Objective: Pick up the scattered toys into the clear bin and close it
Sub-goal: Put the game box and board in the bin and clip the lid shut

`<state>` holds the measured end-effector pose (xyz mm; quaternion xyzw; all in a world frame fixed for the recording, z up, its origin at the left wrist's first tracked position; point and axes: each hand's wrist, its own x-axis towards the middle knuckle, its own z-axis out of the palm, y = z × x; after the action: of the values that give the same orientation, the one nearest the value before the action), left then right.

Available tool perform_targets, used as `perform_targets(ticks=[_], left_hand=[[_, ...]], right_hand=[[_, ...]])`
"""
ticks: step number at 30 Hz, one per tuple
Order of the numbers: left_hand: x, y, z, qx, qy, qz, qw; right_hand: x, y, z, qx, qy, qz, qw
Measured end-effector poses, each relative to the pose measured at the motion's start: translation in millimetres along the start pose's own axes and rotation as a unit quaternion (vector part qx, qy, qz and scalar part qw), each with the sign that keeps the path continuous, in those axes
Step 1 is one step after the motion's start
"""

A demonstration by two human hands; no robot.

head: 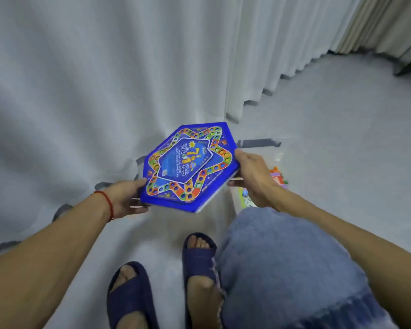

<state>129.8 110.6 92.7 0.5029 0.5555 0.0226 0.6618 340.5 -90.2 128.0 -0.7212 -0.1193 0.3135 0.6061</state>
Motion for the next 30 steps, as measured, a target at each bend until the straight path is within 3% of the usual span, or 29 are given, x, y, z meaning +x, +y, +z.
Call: perform_targets(ticks=[5, 8, 13, 18, 22, 25, 28, 30], left_hand=[[-57, 25, 93, 0.028, -0.124, 0.1, 0.987], [-75, 27, 151, 0.116, -0.113, 0.143, 0.976], [-71, 8, 178, 0.299, 0.039, 0.265, 0.916], [-68, -9, 181, 0.356, -0.024, 0.337, 0.872], [-53, -15, 181, 0.405, -0.062, 0.398, 0.821], [-44, -18, 187, 0.425, -0.061, 0.425, 0.797], [-36, -24, 201, 0.433, -0.074, 0.433, 0.787], [-20, -31, 210, 0.481, -0.107, 0.428, 0.757]], right_hand=[[10, -8, -94, 0.021, 0.209, -0.025, 0.977], [12, -4, -139, 0.048, 0.288, -0.015, 0.956], [-6, 26, -169, 0.006, 0.319, -0.037, 0.947], [-8, 54, -168, 0.022, 0.315, -0.033, 0.948], [-7, 48, -189, 0.025, 0.367, -0.046, 0.929], [-7, 60, -184, -0.042, 0.344, -0.066, 0.936], [-7, 79, -172, -0.217, 0.257, -0.065, 0.939], [-9, 82, -181, -0.415, 0.256, -0.047, 0.872]])
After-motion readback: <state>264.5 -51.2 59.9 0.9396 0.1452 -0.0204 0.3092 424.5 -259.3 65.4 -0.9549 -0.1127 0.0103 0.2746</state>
